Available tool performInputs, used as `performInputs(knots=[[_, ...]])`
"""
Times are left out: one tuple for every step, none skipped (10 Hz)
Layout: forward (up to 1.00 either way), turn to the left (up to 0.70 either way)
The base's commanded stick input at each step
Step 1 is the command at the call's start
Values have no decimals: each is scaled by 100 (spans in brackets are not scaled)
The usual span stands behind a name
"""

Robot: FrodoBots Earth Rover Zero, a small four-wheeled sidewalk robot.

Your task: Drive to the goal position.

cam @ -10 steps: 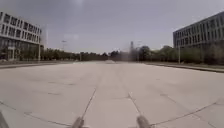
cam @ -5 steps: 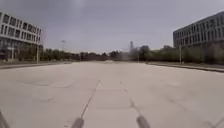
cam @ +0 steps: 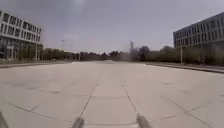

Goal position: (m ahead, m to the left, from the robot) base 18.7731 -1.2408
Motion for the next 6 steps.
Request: performInputs(knots=[[70,0],[70,0],[70,0],[70,0],[70,0],[70,0]])
